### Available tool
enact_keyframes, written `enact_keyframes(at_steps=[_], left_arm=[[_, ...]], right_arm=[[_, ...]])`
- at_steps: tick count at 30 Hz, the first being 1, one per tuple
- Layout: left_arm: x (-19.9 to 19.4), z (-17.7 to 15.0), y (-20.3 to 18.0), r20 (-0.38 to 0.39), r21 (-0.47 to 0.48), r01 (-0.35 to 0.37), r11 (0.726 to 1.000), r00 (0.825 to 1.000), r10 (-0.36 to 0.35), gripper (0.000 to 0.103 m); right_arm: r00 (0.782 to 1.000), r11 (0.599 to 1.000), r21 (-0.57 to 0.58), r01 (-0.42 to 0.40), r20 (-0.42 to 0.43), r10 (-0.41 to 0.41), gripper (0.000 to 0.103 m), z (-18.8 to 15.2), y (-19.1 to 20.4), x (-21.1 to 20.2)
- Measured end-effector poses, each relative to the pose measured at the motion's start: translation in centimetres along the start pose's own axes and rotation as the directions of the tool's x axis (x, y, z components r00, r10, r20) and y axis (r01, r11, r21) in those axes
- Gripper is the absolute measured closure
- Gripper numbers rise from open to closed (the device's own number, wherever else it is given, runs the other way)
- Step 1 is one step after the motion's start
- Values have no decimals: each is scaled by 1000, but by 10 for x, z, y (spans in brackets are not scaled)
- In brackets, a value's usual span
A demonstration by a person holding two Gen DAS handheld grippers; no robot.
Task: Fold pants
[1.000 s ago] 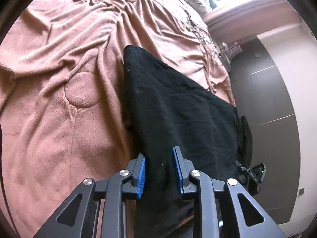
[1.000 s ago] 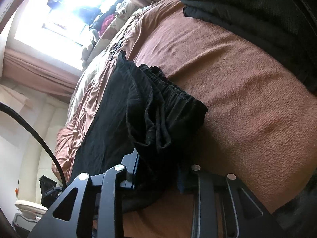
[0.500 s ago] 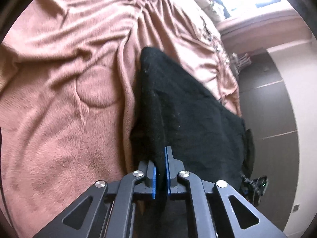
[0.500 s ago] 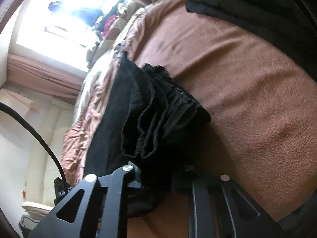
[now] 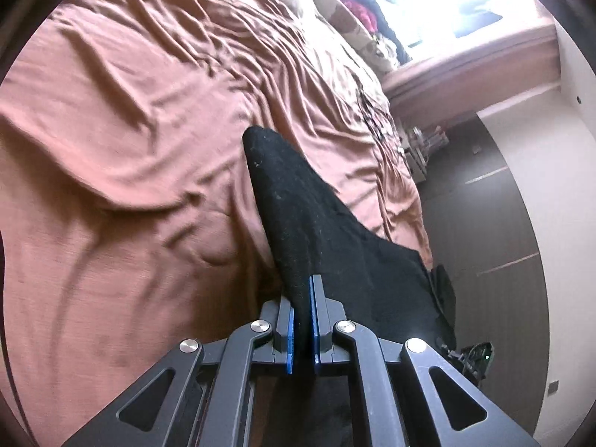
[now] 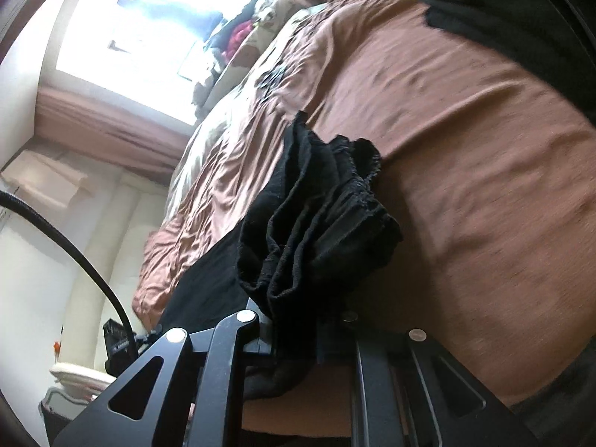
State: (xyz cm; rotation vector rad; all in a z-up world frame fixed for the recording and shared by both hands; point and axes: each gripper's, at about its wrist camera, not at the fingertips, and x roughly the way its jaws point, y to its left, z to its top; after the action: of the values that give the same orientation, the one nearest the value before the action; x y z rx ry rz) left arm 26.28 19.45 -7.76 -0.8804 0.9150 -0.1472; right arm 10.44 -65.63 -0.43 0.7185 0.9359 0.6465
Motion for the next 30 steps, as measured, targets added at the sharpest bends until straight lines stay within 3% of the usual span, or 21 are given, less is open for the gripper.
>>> enact_keyframes(at_steps=[10, 18, 24, 30], left_arm=[[-81, 10, 59, 79, -65, -51, 997, 995, 56, 96], [-123, 13, 96, 123, -116, -86, 990, 987, 100, 96], [-124, 10, 122, 114, -152, -104, 983, 986, 122, 96], [-103, 2, 153, 58, -193, -171, 966, 981, 185, 94]], right_arm=[[991, 996, -71, -49, -125, 40, 93, -12, 57, 61], [978, 991, -103, -82, -200, 60, 93, -20, 78, 108], [972, 992, -102, -71, -230, 46, 93, -29, 78, 127], [967, 999, -50, -8, -255, -5, 92, -34, 55, 133]])
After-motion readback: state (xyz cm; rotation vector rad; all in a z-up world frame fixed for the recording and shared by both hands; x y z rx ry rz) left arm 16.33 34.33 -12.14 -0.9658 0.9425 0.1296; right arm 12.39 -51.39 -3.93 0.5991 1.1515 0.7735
